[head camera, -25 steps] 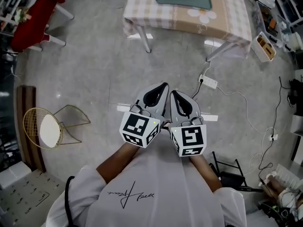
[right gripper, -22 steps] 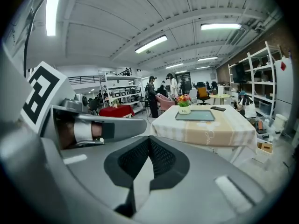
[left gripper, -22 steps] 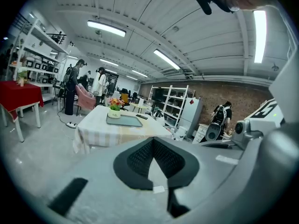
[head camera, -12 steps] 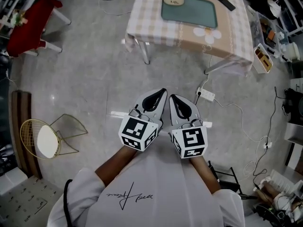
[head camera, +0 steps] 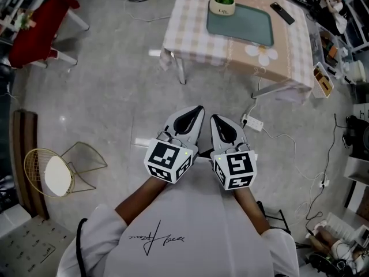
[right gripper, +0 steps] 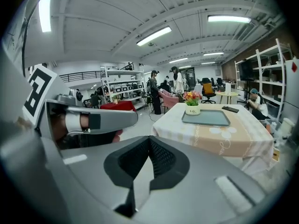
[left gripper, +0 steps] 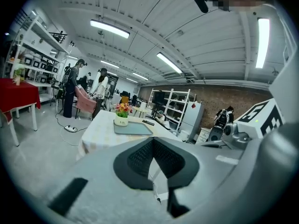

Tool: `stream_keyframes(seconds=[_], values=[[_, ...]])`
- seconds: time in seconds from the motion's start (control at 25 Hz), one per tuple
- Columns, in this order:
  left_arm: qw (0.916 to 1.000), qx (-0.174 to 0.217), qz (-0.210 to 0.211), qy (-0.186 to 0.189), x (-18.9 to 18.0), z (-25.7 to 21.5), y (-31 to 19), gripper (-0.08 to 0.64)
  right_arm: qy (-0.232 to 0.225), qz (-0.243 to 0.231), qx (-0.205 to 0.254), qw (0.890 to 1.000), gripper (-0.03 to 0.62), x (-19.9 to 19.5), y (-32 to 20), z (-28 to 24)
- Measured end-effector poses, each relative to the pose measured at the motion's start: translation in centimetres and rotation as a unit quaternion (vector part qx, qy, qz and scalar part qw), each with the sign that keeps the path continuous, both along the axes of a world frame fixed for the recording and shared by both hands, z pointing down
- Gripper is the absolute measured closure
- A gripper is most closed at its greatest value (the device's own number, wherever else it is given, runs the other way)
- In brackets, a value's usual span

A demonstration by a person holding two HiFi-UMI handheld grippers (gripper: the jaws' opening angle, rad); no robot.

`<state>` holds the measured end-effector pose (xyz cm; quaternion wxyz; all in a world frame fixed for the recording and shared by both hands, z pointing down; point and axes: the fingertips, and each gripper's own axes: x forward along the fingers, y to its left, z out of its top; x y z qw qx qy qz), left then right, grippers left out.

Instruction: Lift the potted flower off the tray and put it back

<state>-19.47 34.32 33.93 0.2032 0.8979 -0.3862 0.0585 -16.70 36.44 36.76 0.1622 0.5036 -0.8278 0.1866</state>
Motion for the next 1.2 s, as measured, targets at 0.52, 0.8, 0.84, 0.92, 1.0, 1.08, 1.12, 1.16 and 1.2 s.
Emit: stream_keyframes(seconds=[0.52,0.8,0.84,0.92,1.0,1.08,1.12,1.16,1.2], values=[[0.9993,-0.007,0.009,-0.035,0.8,2.4,-1.6,0.561,-0.02,-0.004,-0.022,1.0,0.588,0.0,-0.9,1.9],[0.9985,0.009,0.007,-0.053,3.5,1.7,-5.9,0.561,-0.027,0.008,-0.01,1.0,0.588,3.9,-5.6,1.1],[0.9987,0.009,0.006,-0.051,4.0,1.5,-6.6,0.561,-0.027,0.009,-0.011,1.0,0.588,4.5,-6.3,1.1],[0.9986,0.006,0.007,-0.053,5.1,1.7,-7.9,0.561,-0.029,0.007,-0.015,0.999,0.588,5.5,-7.7,1.3],[0.9983,-0.001,0.013,-0.057,6.3,2.2,-9.0,0.561,-0.036,-0.004,-0.022,0.999,0.588,6.2,-8.9,1.6],[0.9982,-0.011,0.02,-0.056,7.6,2.8,-10.0,0.561,-0.044,-0.016,-0.029,0.998,0.588,6.9,-10.2,2.0],[0.998,-0.016,0.023,-0.056,8.3,3.1,-10.6,0.561,-0.046,-0.019,-0.03,0.998,0.588,7.4,-10.9,2.1],[0.9978,-0.02,0.026,-0.057,9.0,3.4,-11.2,0.561,-0.045,-0.019,-0.031,0.998,0.588,8.0,-11.7,2.3],[0.9976,-0.023,0.028,-0.059,9.6,3.7,-11.9,0.561,-0.043,-0.019,-0.031,0.998,0.588,8.5,-12.5,2.4]])
